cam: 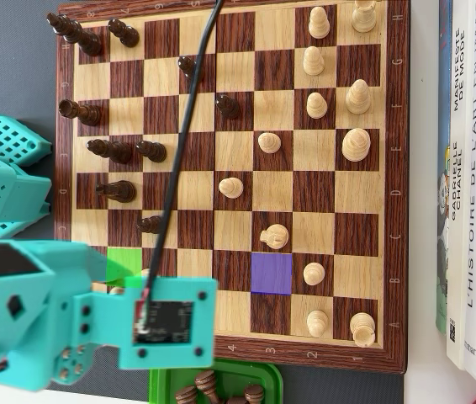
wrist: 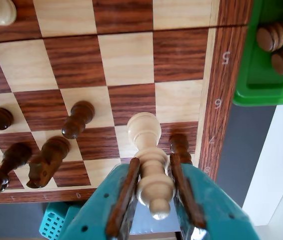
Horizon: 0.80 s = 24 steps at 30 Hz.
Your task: Play chess
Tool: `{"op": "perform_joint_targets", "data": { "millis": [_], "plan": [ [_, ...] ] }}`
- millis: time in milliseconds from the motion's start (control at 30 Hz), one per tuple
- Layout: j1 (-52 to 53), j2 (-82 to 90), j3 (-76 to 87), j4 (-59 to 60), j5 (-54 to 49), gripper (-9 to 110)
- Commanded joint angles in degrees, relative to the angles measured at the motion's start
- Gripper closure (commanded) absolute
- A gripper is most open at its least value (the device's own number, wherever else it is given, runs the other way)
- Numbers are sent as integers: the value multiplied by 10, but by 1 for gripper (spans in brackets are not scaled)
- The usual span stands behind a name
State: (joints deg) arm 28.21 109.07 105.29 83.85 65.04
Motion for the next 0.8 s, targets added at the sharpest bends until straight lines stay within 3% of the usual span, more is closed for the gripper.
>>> {"op": "perform_joint_targets", "data": {
  "millis": [0, 767],
  "plan": [
    [14, 41, 17, -6, -11, 92],
    [16, 158, 178, -40, -52, 92]
  ]
}}
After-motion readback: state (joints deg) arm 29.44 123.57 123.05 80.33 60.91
